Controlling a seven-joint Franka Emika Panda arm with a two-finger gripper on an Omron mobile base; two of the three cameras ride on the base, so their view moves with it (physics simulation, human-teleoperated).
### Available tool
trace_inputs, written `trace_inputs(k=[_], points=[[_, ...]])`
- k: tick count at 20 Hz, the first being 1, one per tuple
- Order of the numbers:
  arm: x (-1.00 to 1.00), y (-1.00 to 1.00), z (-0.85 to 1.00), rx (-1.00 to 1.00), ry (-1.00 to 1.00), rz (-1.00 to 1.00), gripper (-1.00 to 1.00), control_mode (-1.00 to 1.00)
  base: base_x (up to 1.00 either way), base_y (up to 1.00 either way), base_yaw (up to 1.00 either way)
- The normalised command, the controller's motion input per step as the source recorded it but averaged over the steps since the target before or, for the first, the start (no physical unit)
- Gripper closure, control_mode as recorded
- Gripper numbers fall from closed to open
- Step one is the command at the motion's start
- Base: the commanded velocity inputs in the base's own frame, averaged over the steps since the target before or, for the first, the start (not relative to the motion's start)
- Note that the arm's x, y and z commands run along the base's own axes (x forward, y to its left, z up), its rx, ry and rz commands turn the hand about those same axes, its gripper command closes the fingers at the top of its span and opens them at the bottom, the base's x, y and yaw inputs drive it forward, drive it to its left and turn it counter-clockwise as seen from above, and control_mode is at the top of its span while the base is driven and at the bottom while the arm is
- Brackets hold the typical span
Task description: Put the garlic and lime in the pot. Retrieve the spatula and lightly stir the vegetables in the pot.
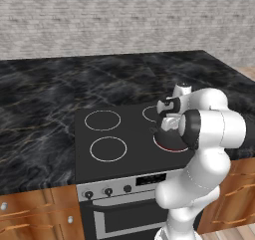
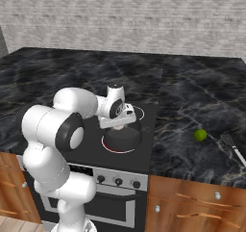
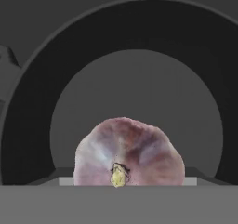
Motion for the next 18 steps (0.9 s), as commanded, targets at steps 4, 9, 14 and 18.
trace_inputs(k=[4, 9, 14, 18], points=[[0.0, -0.05, -0.2, 0.0, 0.0, -0.03, 1.0, -1.0, 0.0, 0.0, 0.0], [0.0, -0.01, -0.08, 0.0, 0.01, -0.02, -1.0, -1.0, 0.0, 0.0, 0.0], [0.0, 0.0, 0.0, 0.0, 0.0, 0.0, -1.0, -1.0, 0.0, 0.0, 0.0], [-0.01, -0.04, 0.17, 0.0, 0.0, 0.0, -1.0, -1.0, 0.0, 0.0, 0.0]])
